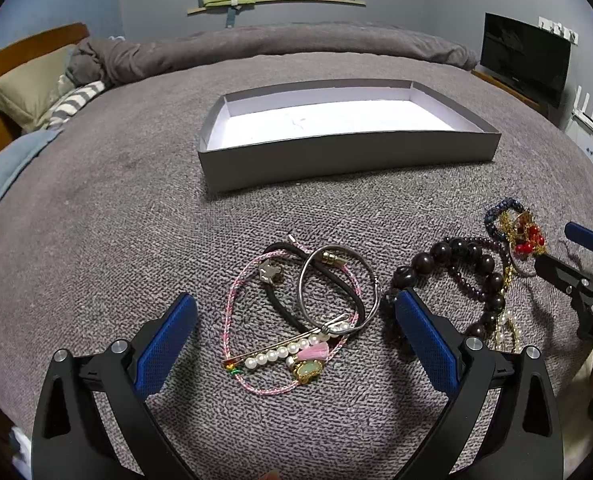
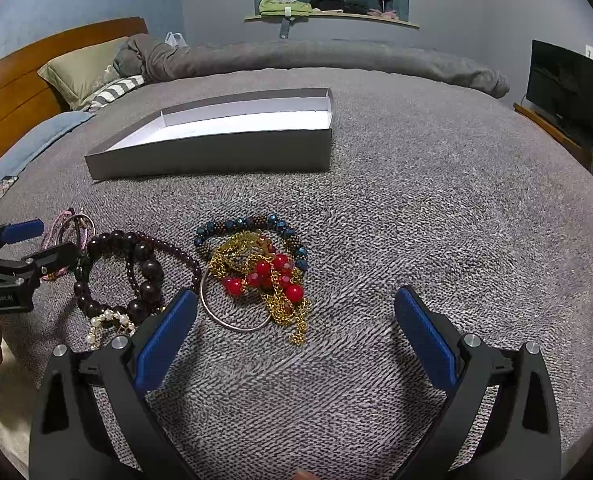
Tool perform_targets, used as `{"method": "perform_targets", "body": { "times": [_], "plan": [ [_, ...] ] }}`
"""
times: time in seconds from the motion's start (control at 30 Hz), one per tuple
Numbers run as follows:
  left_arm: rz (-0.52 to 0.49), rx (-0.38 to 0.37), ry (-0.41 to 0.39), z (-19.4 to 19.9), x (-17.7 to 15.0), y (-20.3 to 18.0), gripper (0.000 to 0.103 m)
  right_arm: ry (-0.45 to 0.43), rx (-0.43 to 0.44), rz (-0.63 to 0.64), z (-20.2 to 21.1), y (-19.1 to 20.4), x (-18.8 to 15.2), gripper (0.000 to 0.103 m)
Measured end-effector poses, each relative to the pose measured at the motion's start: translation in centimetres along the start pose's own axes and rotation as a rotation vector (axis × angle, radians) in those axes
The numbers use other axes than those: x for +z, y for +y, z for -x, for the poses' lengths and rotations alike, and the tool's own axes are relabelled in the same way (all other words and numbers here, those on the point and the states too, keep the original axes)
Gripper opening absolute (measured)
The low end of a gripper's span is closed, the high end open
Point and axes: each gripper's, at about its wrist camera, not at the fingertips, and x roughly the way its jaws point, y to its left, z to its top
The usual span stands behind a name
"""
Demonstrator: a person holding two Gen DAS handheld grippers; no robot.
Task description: Organize jewelry
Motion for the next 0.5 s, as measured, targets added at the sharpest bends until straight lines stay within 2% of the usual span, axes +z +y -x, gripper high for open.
{"method": "perform_targets", "body": {
  "times": [0.2,0.5],
  "plan": [
    [0.005,0.0,-0.001,0.1,0.0,0.3,0.101,0.003,0.008,-0.013,0.0,-0.2,0.1,0.098],
    [0.033,-0.015,0.007,-0.1,0.2,1.5,0.101,-0.014,-0.001,0.033,0.3,0.5,0.1,0.098]
  ]
}}
